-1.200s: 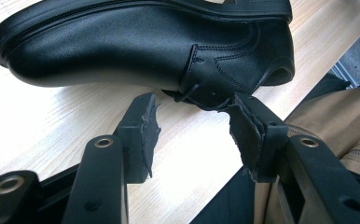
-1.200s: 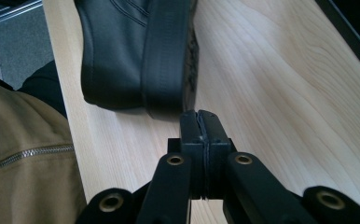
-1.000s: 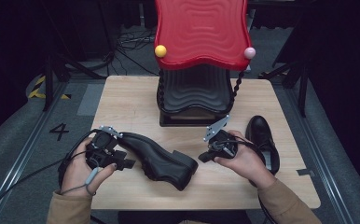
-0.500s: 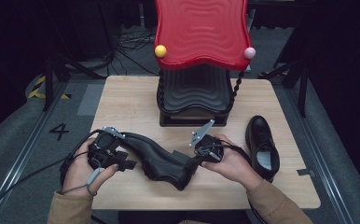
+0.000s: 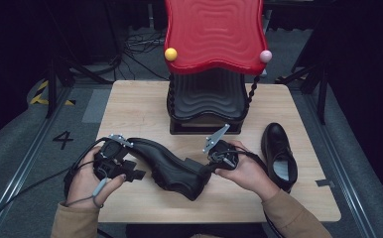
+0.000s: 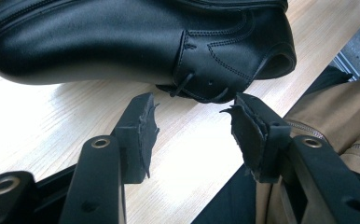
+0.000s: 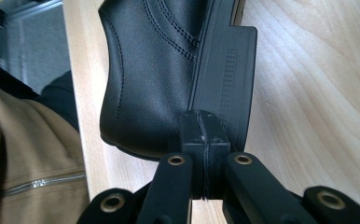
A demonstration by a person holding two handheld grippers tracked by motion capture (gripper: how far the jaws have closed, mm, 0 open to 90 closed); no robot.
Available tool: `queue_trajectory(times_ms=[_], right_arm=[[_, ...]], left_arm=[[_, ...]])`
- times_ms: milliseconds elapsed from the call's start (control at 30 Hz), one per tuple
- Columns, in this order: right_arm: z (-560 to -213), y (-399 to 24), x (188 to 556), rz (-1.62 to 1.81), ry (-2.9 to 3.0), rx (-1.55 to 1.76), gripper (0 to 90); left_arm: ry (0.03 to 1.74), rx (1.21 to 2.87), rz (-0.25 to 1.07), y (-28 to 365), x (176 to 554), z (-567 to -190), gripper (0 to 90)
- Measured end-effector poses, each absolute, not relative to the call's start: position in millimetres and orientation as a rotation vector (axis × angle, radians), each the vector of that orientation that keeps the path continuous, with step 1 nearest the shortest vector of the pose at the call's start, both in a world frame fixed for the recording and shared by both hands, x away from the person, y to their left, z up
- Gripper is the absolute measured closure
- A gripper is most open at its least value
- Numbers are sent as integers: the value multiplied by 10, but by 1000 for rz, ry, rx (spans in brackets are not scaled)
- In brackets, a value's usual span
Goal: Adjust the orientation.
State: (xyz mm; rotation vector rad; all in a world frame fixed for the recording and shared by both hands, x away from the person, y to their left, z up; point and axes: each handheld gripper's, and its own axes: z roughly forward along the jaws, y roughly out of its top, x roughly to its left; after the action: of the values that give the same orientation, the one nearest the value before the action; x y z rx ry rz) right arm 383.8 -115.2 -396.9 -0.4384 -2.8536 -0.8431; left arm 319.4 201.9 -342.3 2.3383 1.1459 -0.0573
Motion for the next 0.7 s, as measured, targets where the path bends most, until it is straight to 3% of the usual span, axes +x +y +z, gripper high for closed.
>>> queue_trajectory(times_ms=[700], right_arm=[[-3995, -1291, 4201, -809, -2994, -644, 900]], left_arm=[[1153, 2327, -45, 2064, 3185, -3404, 495]])
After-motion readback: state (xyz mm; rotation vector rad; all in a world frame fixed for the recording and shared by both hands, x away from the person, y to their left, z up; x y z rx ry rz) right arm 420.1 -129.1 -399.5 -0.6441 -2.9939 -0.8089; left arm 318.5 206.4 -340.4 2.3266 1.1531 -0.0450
